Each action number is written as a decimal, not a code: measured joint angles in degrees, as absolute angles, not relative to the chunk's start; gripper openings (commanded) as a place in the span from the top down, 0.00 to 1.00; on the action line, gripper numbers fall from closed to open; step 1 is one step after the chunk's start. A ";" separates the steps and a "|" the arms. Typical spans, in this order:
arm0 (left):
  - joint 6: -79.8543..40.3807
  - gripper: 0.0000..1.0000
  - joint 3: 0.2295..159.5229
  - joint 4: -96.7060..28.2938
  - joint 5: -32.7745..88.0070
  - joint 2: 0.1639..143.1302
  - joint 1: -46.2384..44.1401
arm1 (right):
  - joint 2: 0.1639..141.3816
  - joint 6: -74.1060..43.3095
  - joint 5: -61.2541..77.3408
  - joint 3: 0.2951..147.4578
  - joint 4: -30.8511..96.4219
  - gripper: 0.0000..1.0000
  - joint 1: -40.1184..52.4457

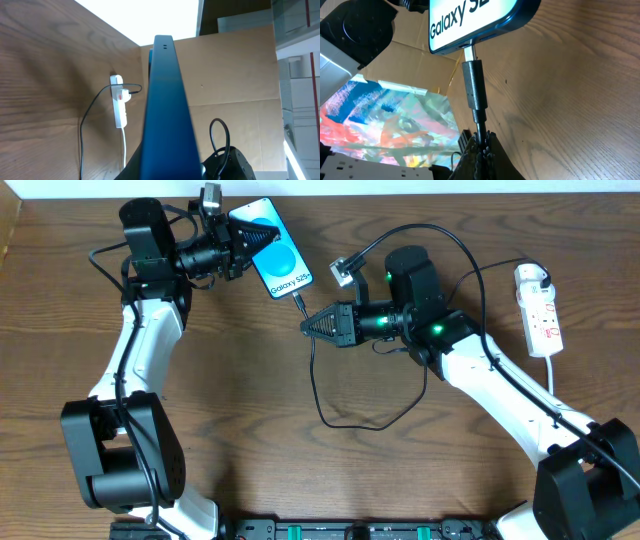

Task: Plug charger to phone and switch on socket

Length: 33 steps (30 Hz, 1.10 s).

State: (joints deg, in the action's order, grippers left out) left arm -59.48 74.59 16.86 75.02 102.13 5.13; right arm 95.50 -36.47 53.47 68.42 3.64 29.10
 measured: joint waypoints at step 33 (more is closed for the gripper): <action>-58.22 0.93 74.59 16.69 74.00 102.13 5.19 | 95.50 -36.69 54.17 68.40 1.69 0.99 28.73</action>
State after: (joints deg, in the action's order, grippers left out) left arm -58.22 74.59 16.69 74.00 102.13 5.19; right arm 95.50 -36.69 54.17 68.40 1.69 28.73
